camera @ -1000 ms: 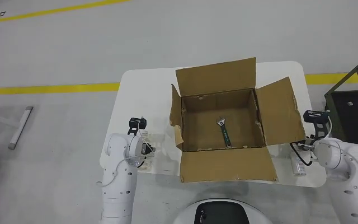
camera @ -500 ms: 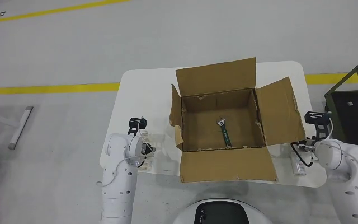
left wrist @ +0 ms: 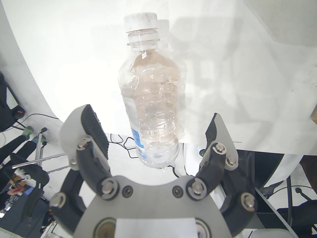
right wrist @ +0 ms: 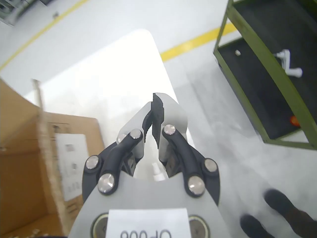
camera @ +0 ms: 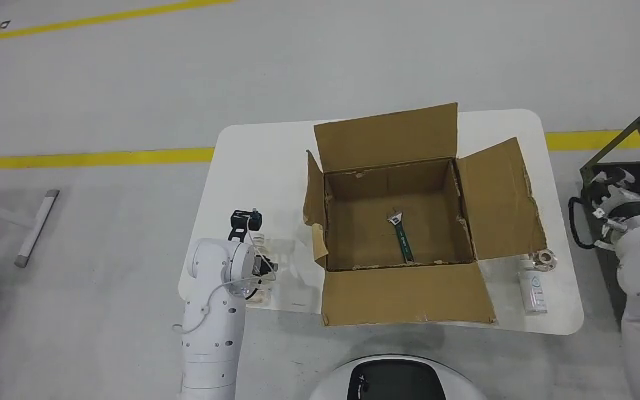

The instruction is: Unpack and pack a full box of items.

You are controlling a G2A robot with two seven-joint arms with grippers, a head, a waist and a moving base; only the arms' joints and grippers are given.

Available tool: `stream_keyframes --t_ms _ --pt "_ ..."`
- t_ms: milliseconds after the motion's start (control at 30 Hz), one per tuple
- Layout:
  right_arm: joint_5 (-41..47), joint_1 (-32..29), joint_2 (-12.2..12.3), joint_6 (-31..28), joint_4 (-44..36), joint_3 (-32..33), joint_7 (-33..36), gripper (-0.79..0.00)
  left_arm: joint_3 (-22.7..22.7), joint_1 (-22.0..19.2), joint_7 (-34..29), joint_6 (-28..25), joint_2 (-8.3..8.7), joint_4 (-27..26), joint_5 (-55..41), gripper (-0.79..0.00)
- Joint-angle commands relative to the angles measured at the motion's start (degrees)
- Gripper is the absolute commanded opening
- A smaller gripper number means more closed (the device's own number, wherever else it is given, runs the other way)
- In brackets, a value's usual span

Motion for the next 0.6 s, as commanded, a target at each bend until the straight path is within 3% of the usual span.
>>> stream_keyframes --t_ms 0,100,200,300,567 --pt "3.3 0.2 -0.2 -2.1 -2.6 -2.0 -4.1 -0.785 0.0 0.0 0.0 0.0 0.0 0.0 0.0 0.0" --pt "4.4 0.8 -0.1 -7.6 -4.8 -6.1 -5.6 -0.785 0.0 0.0 0.0 0.0 0.0 0.0 0.0 0.0" --pt "3.5 3.0 0.1 -12.3 -4.9 -11.4 -2.9 -0.785 0.0 0.0 0.0 0.0 0.0 0.0 0.0 0.0" --pt "-3.0 7.3 0.5 -17.2 -0.1 -17.9 2.5 -0.785 0.0 0.0 0.0 0.0 0.0 0.0 0.0 0.0" --pt "-12.2 19.0 -0.6 -15.3 15.0 -35.5 15.1 -0.785 0.0 0.0 0.0 0.0 0.0 0.0 0.0 0.0"
